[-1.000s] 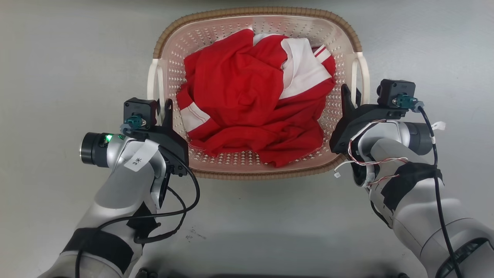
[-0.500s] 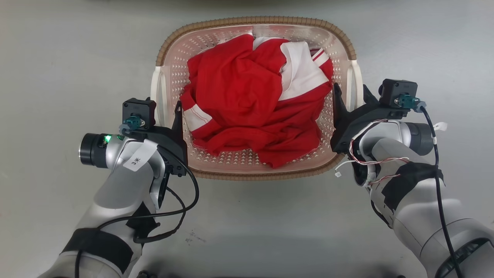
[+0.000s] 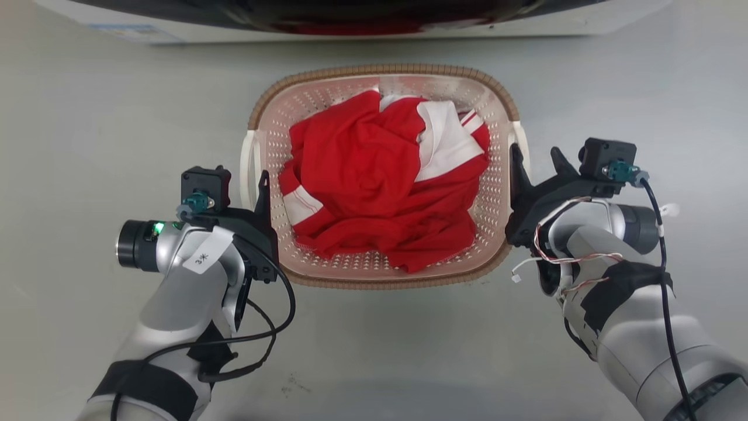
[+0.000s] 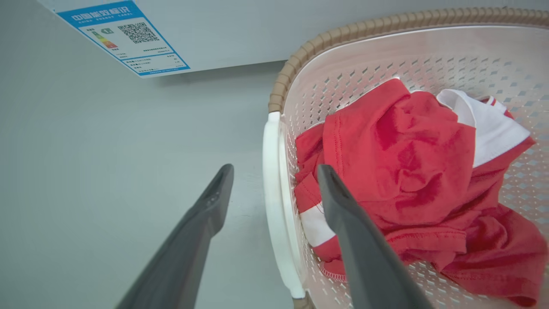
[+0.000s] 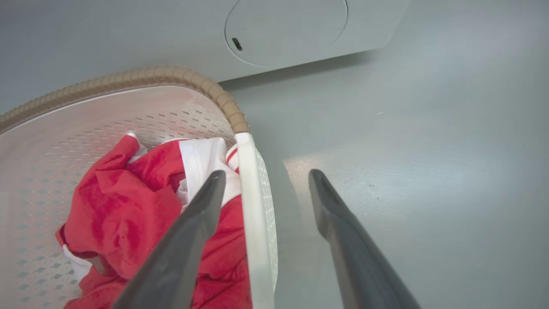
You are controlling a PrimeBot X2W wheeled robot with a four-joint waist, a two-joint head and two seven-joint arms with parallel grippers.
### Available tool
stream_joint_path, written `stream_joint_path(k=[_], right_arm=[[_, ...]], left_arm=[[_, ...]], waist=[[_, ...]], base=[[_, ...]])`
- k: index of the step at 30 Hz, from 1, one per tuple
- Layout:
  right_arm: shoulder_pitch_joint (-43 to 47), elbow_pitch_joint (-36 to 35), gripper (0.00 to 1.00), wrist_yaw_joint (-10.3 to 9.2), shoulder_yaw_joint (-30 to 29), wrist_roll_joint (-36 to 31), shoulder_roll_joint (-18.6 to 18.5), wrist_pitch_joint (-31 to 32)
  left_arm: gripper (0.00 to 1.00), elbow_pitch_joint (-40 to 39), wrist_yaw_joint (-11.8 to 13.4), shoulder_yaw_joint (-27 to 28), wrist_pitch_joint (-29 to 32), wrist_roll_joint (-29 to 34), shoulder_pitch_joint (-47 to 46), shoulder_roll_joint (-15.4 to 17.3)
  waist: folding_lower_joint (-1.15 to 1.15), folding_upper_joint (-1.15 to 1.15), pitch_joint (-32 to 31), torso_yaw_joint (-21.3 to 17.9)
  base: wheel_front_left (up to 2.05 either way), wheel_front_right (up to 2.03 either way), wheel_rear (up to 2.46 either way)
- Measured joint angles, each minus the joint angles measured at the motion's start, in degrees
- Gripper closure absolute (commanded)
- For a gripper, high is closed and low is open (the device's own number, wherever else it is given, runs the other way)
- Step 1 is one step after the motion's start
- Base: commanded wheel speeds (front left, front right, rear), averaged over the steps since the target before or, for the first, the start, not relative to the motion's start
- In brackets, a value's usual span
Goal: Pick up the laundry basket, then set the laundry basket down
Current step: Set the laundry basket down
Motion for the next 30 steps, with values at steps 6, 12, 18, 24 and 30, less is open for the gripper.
stream_joint_path(k=[6,12,18,24,30], right_arm=[[1.6,-0.2,0.00,0.68,-0.8,-0.5,0.0,0.0],[3.8,-0.9,0.00,1.58,-1.4,-0.9,0.0,0.0],[6.6,-2.6,0.00,1.90,-2.8,-2.7,-0.1,0.0],[10.7,-5.1,0.00,1.92,-4.3,-4.0,-0.4,0.0],[15.8,-8.6,0.00,1.83,-6.1,-6.2,-0.5,0.0]], left_arm=[[0.00,-1.1,-0.5,0.8,0.0,0.1,1.6,0.2],[0.00,-2.7,-0.9,1.2,0.0,0.3,4.3,0.7],[0.00,-5.4,-0.9,2.4,0.0,0.7,8.0,1.4],[0.00,-8.5,-0.4,3.8,0.0,1.0,12.8,2.0],[0.00,-12.3,0.1,4.8,0.0,3.0,18.2,2.5]], waist=[[0.00,0.00,-4.1,-0.1],[0.00,0.00,-7.9,-0.1],[-0.01,0.00,-12.8,-0.1],[-0.01,0.00,-17.9,-0.1],[-0.01,-0.01,-23.0,-0.2]], base=[[0.00,0.00,0.00],[0.00,0.00,0.00],[0.00,0.00,0.00],[0.00,0.00,0.00],[0.00,0.00,0.00]])
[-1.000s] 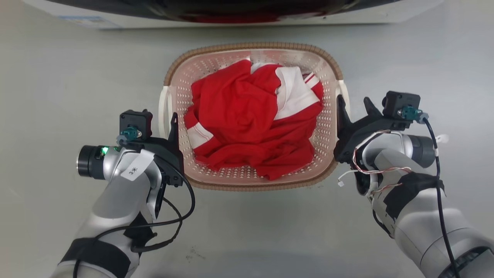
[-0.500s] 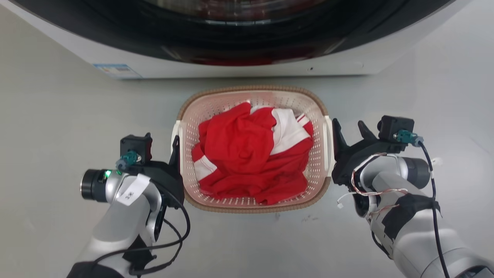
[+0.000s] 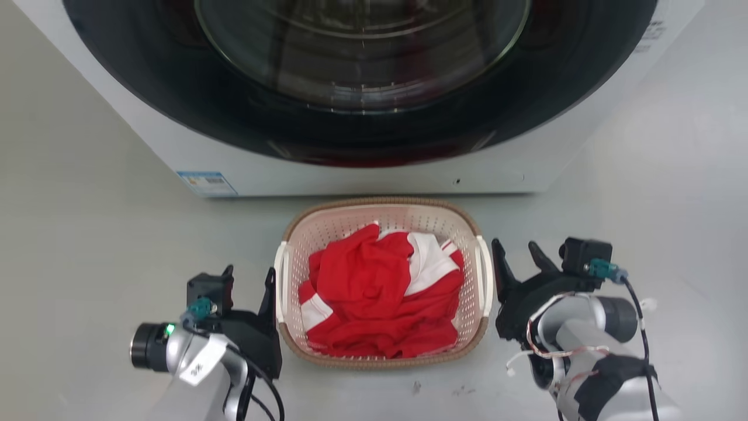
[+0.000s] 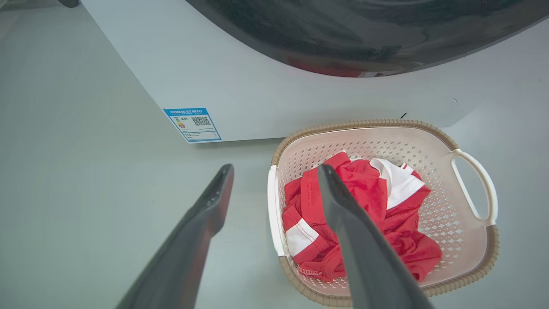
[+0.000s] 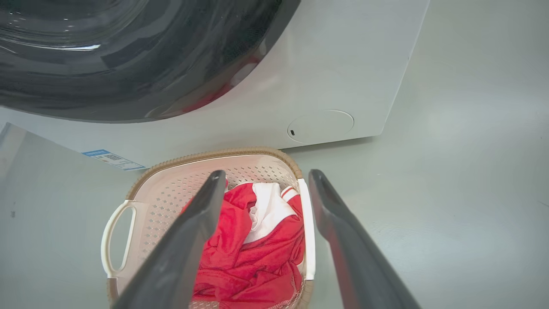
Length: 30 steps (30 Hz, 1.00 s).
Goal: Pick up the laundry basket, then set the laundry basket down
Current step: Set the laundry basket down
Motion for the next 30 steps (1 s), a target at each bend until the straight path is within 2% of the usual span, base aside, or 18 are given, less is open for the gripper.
stream_joint_path(k=[18,30], right_arm=[[17.6,-15.3,0.00,-1.40,-7.0,-8.0,-1.9,0.0],[29.6,-27.7,0.00,-2.35,-10.6,-14.6,-2.0,0.0]], left_arm=[[0.00,-16.1,2.0,3.8,0.0,4.6,17.8,1.7],[0.00,-27.7,2.5,7.2,0.0,7.7,30.3,3.3]], waist=[[0.00,0.00,-14.6,0.0],[0.01,0.00,-21.8,-0.2]], base=[[0.00,0.00,0.00],[0.00,0.00,0.00]])
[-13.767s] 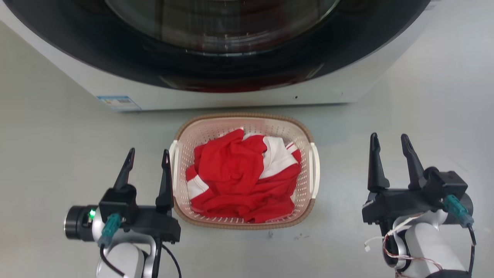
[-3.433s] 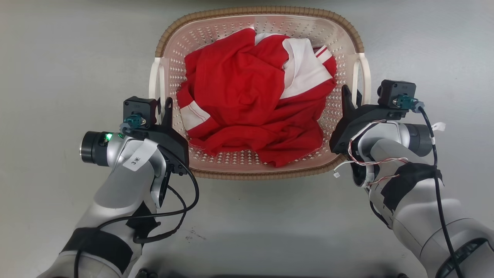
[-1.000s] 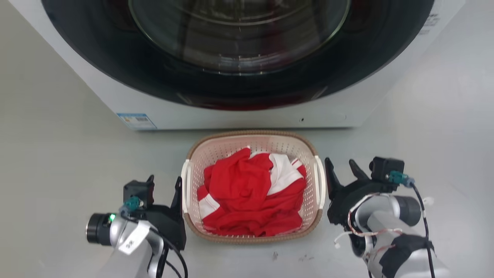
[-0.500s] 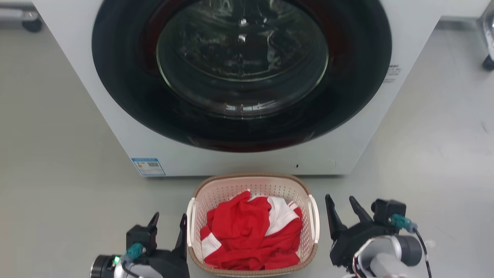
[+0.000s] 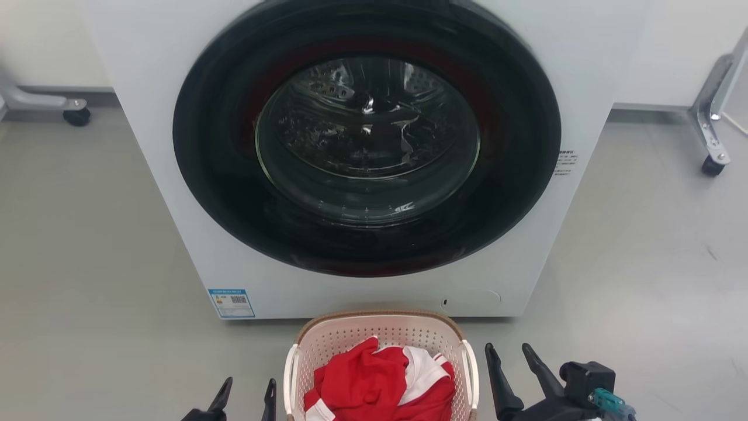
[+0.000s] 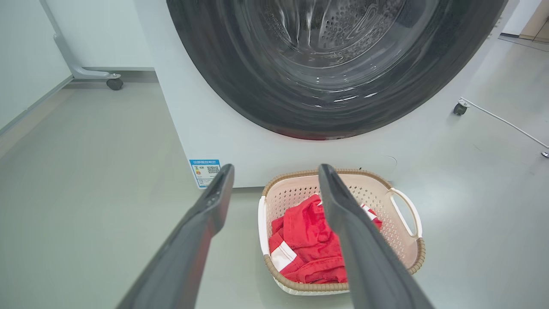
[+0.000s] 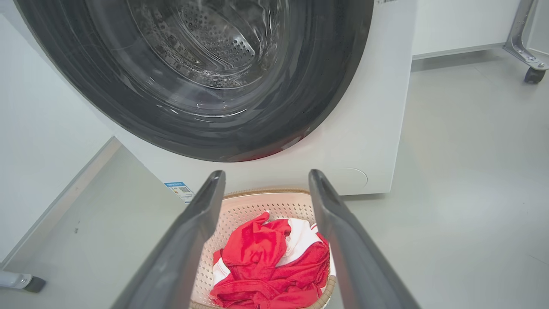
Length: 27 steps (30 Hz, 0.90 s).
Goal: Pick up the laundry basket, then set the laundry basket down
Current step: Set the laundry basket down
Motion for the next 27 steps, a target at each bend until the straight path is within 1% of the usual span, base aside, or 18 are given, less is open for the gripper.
stream_joint_path(k=[4,10,15,20,21,27], right_arm=[[2.7,-4.3,0.00,-0.38,-1.5,-2.0,0.0,0.0],[7.6,-9.8,0.00,-0.46,-4.6,-5.4,0.0,0.0],[9.4,-12.4,0.00,-0.51,-6.7,-8.0,0.0,0.0],[10.7,-14.0,0.00,-0.51,-8.4,-9.3,0.0,0.0],[11.3,-14.5,0.00,-0.52,-9.2,-10.5,0.1,0.0],[12.2,-16.3,0.00,-0.52,-11.0,-12.4,1.0,0.0]], left_arm=[[0.00,-3.6,0.1,1.3,0.0,1.0,2.6,0.4],[0.00,-8.9,0.5,4.1,0.0,3.2,5.9,0.5],[0.00,-11.8,0.5,5.7,0.0,4.2,7.1,0.4],[0.00,-13.5,0.5,7.3,0.0,5.9,8.1,-0.1],[0.00,-14.2,0.5,7.9,0.0,6.7,8.4,-0.4],[0.00,-16.0,0.5,8.7,0.0,7.9,9.3,-0.9]], waist=[[0.00,0.00,-1.1,-0.4],[0.01,0.01,-1.6,-1.0],[0.01,0.01,-1.7,-1.3],[0.01,0.01,-1.7,-1.6],[0.01,0.01,-1.7,-1.7],[0.01,0.01,-1.6,-2.2]], base=[[0.00,0.00,0.00],[0.00,0.00,0.00],[0.00,0.00,0.00],[0.00,0.00,0.00],[0.00,0.00,0.00],[0.00,0.00,0.00]])
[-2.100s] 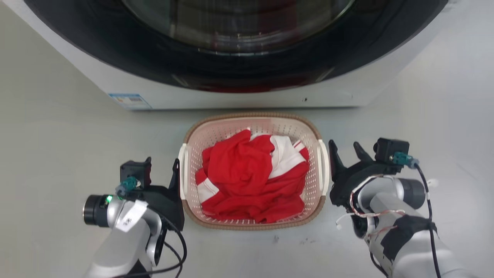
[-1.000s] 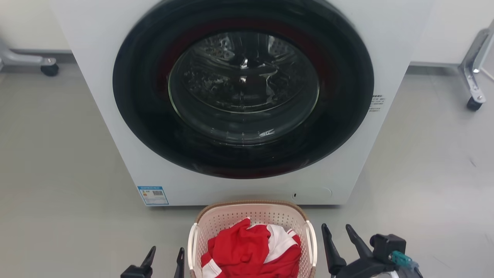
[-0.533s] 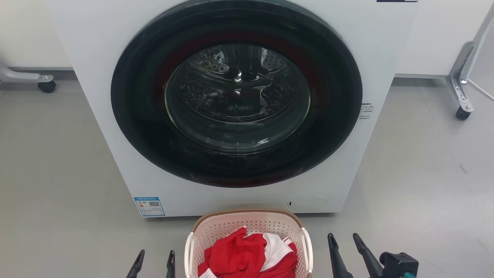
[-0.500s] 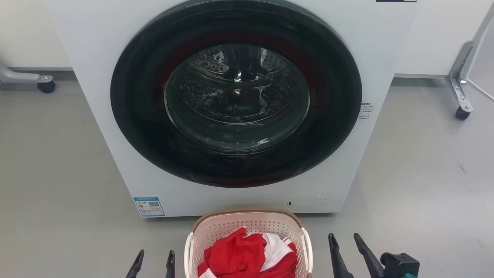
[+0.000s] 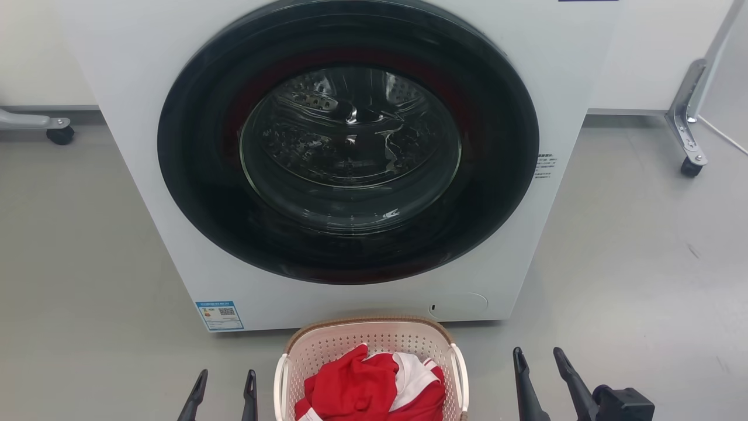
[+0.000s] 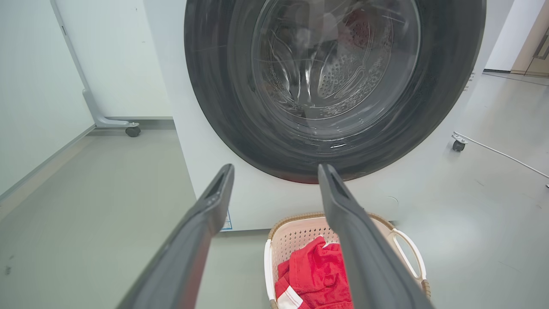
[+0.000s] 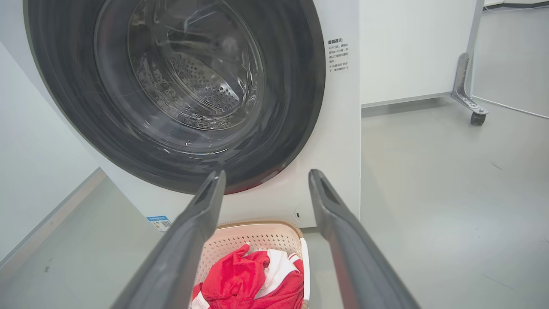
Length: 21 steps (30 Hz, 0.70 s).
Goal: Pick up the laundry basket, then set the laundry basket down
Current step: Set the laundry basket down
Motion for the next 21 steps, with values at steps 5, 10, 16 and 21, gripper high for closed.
stream_joint_path(k=[5,10,16,21], right_arm=[[0.7,-1.1,0.00,0.00,-1.4,-1.6,0.3,0.0],[1.2,-1.8,0.00,0.00,-2.0,-2.7,0.8,0.0],[1.2,-2.5,0.00,0.00,-2.7,-3.2,1.0,0.0],[1.4,-2.8,0.00,0.00,-3.1,-3.7,1.1,0.0]], left_arm=[[0.00,-1.2,0.0,0.9,0.0,1.1,0.1,-0.6],[0.00,-1.9,0.0,1.6,0.0,3.4,0.7,-0.9],[0.00,-2.6,0.0,2.6,0.0,3.9,1.0,-1.3],[0.00,-3.2,0.0,3.1,0.0,5.6,1.0,-1.3]], waist=[[0.00,0.00,0.1,-0.4],[0.00,0.00,0.2,-0.6],[0.00,0.00,0.4,-0.7],[0.00,0.00,0.5,-0.7]], base=[[0.00,0.00,0.00],[0.00,0.00,0.00],[0.00,0.00,0.00],[0.00,0.00,0.00]])
